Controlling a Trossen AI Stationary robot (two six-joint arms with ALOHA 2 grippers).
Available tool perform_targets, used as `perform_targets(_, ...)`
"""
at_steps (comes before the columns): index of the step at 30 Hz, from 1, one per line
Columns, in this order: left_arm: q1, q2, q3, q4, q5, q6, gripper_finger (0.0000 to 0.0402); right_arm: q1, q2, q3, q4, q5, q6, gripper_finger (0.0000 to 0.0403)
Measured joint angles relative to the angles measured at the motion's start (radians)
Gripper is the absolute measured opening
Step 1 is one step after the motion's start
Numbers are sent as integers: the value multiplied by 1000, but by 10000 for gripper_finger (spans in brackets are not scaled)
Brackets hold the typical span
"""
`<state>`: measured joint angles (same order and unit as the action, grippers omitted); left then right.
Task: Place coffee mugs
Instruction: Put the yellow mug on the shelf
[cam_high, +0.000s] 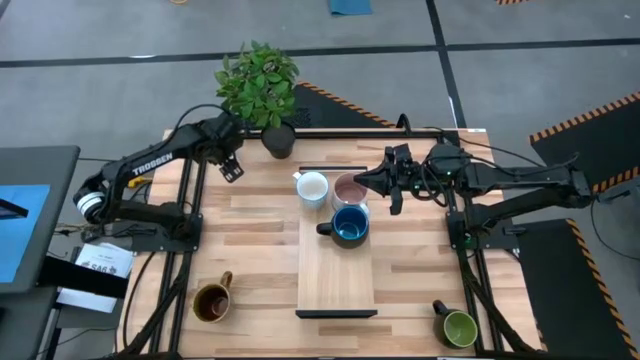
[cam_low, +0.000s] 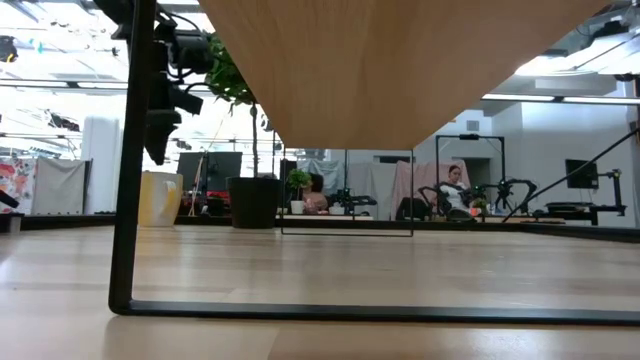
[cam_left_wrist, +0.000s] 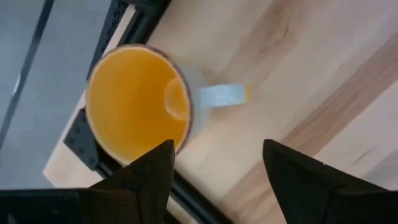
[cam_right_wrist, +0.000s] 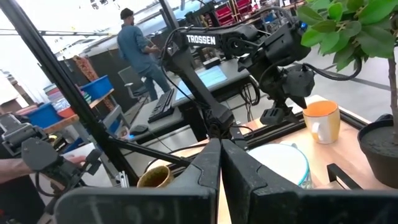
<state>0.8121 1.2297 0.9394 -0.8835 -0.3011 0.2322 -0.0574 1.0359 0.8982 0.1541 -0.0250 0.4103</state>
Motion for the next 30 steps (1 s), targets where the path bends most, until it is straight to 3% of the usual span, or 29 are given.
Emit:
perform_targets(8,64,44,0,-6,0,97,229,0,0,0,-1,0,11,40)
perform_targets(22,65,167,0,1,-25,131,227,19,0,0,-5,0,35,40)
perform_targets(26,59,165,0,4,-25,132,190,18,0,0,-5,0,35,40)
perform_targets(30,58,163,0,-4,-21,130,105,18,0,0,-4,0,35,40)
